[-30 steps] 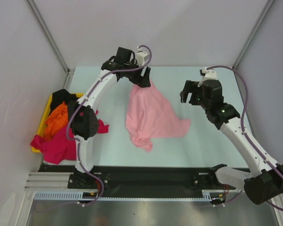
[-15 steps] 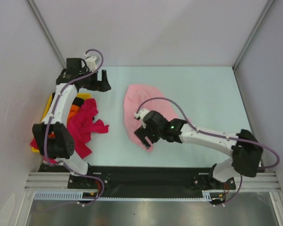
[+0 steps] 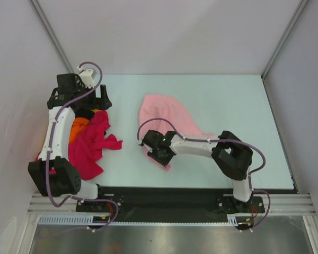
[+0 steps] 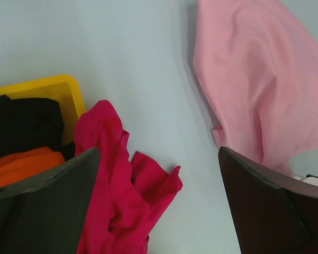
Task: Fold and stack the t-shirts
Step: Flatten the tshirt out
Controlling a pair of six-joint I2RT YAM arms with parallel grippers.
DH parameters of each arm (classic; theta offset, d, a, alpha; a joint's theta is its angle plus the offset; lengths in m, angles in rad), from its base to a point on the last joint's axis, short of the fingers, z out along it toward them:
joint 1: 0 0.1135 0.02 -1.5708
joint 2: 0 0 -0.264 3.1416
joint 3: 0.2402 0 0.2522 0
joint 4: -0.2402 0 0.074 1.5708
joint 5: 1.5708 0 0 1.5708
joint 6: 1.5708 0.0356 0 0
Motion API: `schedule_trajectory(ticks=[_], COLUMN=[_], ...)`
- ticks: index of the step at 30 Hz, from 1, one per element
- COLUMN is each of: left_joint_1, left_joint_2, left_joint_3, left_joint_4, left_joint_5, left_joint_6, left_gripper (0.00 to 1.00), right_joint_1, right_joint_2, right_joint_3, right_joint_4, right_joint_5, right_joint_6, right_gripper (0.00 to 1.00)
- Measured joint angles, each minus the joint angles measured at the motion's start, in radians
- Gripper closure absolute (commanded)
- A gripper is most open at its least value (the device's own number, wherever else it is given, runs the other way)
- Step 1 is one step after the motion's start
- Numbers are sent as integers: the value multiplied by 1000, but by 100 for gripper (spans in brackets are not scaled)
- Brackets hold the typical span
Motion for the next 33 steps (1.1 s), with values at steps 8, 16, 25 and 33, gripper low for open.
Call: schedule_trajectory(ticks=[8,16,25,33], left_joint_1=[62,141,108,-277], left_joint_2=[0,1,37,102], left_joint_3=[34,205,343,227], left_joint_4=[-31,-50,-39,-48], left_joint_5=[-11,-31,-8,1], left_joint_6=[21,43,44,188], left_gripper=[0,0,5,11], right_joint_1=[-2,-163,-820,-863], right_joint_2=[174,189,-466,-710], right_joint_3=[377,1097,249,-410], right_joint_4=[-201,-87,334,305], right_joint_5=[-114,-395,-272,-262], right_joint_6=[-44,135,553,633], right_gripper=[100,100,100,100])
